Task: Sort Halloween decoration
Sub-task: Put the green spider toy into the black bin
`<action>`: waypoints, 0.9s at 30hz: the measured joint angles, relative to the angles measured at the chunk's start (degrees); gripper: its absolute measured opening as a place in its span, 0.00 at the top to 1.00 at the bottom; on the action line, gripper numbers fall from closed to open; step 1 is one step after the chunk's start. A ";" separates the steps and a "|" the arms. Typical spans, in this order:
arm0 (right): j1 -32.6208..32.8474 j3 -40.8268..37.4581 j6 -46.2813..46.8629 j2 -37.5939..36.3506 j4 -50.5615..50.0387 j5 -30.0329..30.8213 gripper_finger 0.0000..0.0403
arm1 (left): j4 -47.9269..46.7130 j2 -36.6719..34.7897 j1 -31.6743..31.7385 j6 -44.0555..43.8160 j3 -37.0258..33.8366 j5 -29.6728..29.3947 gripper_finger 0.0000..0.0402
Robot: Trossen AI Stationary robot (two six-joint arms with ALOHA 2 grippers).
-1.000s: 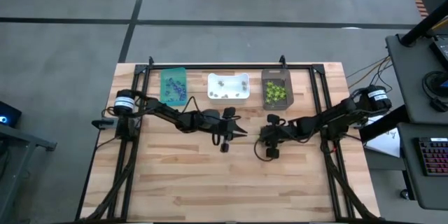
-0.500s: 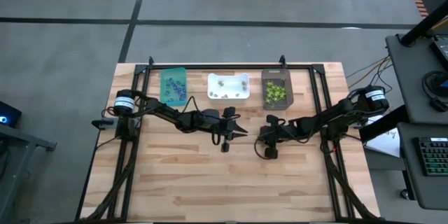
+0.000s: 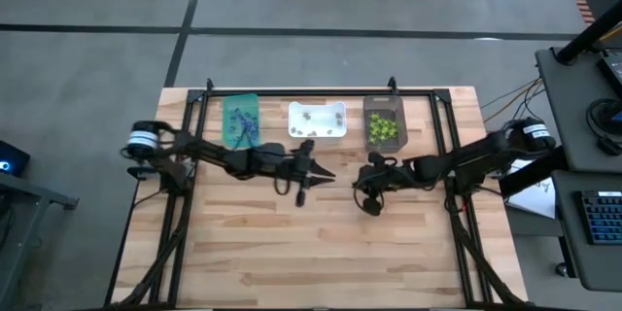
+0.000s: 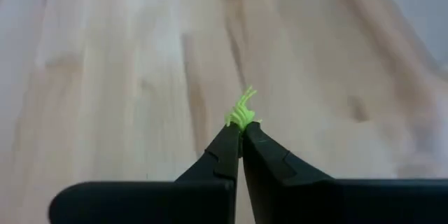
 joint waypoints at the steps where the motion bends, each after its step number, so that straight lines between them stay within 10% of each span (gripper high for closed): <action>1: -0.66 1.78 0.30 -0.92 -2.42 0.28 0.98 | 0.26 -2.04 -0.06 -0.15 -1.09 0.00 0.91; 17: -31.45 35.11 -6.55 4.50 -56.70 5.08 0.98 | 16.87 -15.83 -2.19 -4.72 -14.17 -0.08 0.91; 27: -49.12 36.48 -15.13 18.85 -59.92 0.01 0.98 | 16.59 -15.57 -2.17 -6.26 -14.38 -0.46 0.91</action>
